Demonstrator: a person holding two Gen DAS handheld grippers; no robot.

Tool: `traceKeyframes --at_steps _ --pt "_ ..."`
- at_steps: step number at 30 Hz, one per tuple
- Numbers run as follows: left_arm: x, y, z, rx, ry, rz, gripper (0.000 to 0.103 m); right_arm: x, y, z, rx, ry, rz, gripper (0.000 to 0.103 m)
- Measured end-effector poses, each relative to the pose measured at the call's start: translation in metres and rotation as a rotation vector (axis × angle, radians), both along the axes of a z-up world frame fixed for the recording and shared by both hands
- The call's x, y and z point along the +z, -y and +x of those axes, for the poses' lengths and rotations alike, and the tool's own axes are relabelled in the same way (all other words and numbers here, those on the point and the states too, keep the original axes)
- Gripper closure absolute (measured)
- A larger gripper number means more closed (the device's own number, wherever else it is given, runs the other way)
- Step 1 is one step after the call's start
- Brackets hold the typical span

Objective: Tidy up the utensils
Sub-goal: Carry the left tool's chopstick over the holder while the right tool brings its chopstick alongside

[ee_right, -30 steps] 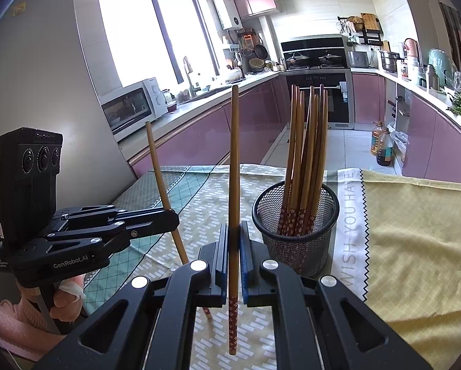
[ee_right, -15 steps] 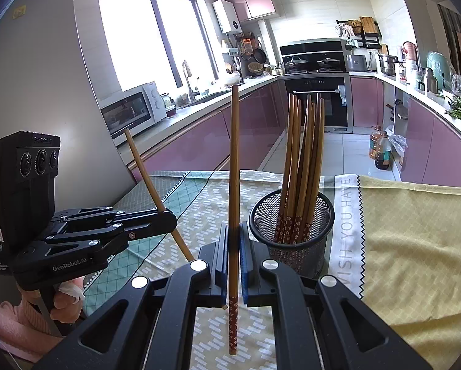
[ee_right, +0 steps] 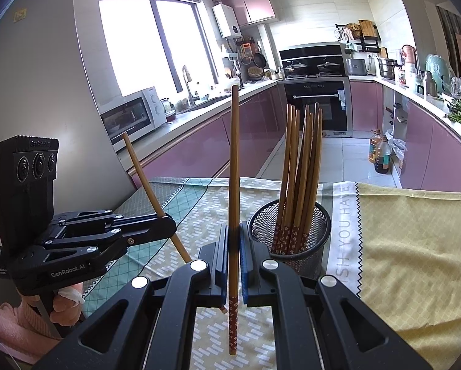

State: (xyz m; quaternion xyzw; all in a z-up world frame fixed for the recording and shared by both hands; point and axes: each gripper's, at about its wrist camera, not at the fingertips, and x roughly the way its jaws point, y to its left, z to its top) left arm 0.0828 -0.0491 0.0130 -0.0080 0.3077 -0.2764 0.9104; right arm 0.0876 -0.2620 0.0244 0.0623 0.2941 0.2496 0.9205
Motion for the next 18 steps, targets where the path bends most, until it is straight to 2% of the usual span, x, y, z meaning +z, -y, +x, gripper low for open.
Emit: traceKeyframes --at_steps 18 --pt "0.0053 0.0069 0.0024 -0.016 0.007 0.003 0.096 0.0049 0.0037 0.0042 0.008 0.013 0.017 0.097"
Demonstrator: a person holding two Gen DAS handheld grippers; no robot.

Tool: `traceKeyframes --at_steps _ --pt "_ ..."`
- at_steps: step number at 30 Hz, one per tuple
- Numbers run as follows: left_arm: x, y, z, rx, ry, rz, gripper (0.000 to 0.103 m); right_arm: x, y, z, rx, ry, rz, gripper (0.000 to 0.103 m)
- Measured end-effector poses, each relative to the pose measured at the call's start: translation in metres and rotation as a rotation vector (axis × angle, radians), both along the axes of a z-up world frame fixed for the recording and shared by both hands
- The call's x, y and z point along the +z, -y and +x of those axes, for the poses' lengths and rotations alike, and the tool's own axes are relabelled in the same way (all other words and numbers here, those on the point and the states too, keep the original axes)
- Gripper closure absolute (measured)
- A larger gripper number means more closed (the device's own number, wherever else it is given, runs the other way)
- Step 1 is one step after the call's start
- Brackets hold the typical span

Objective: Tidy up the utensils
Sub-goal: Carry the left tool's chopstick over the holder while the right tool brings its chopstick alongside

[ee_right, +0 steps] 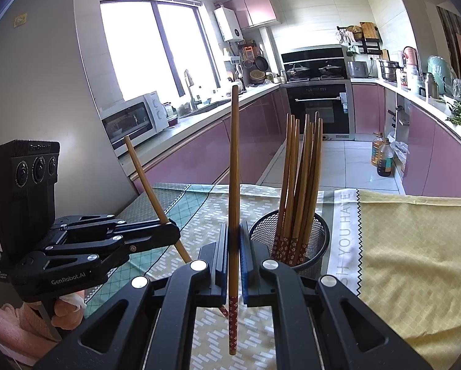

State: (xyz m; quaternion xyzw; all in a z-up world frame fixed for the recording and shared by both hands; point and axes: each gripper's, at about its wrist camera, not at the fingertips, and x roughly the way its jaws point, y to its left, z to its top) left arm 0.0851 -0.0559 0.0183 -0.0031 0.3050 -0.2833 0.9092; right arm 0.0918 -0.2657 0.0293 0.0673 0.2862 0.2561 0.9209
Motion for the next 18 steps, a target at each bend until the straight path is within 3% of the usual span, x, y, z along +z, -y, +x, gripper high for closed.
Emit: traceKeyframes --at_steps 18 --pt "0.011 0.011 0.003 -0.03 0.012 0.01 0.096 0.009 0.004 0.008 0.001 0.021 0.013 0.097"
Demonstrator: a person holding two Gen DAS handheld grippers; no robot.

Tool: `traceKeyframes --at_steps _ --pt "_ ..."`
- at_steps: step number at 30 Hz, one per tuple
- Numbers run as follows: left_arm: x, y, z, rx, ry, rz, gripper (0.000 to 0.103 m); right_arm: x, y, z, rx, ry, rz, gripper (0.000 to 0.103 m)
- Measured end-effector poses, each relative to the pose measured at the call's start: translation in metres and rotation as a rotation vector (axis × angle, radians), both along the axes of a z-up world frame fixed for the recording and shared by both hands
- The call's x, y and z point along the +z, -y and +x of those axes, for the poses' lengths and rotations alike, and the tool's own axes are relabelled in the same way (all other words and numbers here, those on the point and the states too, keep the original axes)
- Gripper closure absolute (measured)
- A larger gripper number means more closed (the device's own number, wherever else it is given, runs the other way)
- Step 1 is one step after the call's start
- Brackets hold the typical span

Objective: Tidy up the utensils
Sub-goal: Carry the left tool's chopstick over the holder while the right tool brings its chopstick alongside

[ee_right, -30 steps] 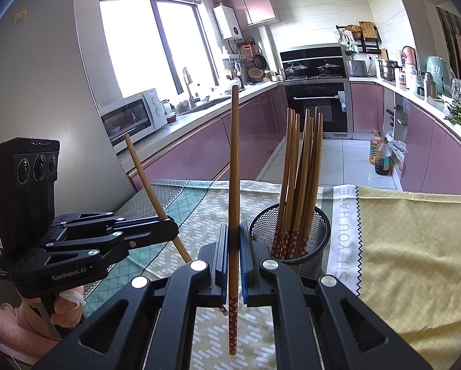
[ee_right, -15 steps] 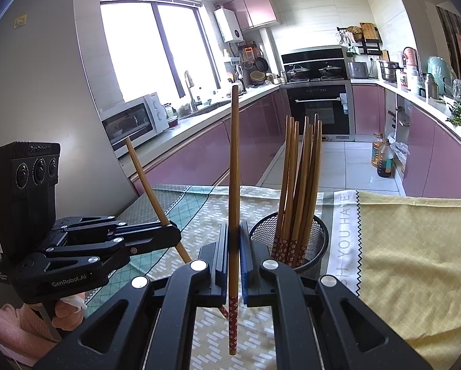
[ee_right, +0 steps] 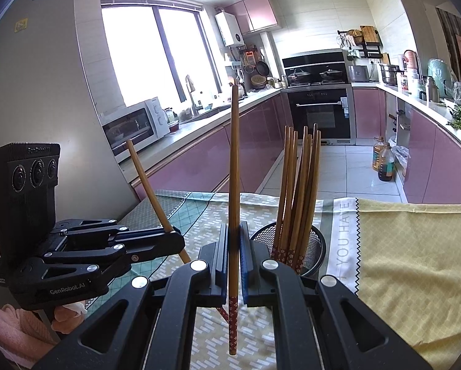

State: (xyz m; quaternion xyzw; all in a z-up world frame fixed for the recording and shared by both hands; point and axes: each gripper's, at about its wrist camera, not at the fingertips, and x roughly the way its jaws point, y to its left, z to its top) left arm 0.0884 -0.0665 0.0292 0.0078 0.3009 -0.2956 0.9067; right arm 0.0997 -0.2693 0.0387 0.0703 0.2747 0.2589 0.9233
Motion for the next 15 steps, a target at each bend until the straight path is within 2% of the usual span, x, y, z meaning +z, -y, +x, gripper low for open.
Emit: traceKeyframes --at_steps 15 --pt "0.0039 0.0031 0.0059 -0.011 -0.003 -0.006 0.096 0.0005 -0.0008 0.0036 0.001 0.005 0.0 0.097"
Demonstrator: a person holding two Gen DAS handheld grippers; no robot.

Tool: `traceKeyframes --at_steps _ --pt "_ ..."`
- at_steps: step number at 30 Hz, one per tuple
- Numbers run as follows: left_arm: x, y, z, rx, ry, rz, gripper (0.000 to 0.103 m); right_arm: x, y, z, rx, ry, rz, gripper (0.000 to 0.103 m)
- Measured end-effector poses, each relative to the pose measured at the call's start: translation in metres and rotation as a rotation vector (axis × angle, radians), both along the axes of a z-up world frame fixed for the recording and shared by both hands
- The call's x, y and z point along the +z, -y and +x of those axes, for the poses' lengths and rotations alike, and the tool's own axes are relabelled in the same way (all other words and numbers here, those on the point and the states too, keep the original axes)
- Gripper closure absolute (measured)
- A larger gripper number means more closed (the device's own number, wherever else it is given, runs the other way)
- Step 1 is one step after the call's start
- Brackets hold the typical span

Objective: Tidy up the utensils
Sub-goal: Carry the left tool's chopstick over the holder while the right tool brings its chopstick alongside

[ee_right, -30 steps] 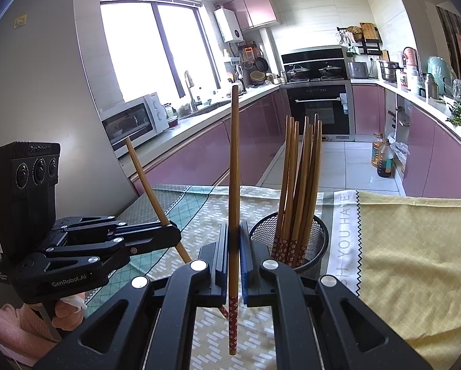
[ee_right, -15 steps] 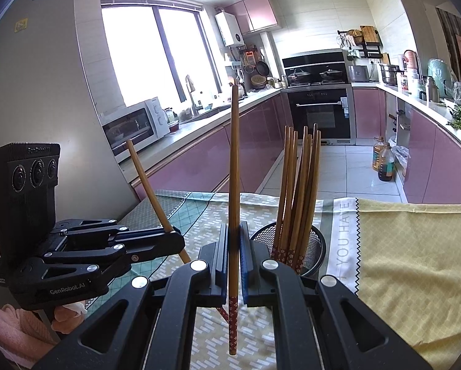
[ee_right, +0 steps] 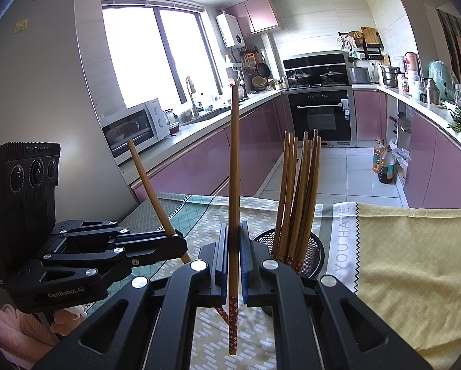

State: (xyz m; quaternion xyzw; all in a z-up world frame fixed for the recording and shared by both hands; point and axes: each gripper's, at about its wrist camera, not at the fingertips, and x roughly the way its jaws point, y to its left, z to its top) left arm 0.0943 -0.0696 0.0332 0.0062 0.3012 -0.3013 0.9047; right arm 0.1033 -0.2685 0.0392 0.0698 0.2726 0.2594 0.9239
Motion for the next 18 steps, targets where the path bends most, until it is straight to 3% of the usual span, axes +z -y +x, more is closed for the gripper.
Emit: traceKeyframes --at_steps 18 --pt "0.016 0.004 0.002 -0.006 0.017 -0.014 0.096 0.007 0.001 0.007 -0.001 0.012 -0.003 0.097"
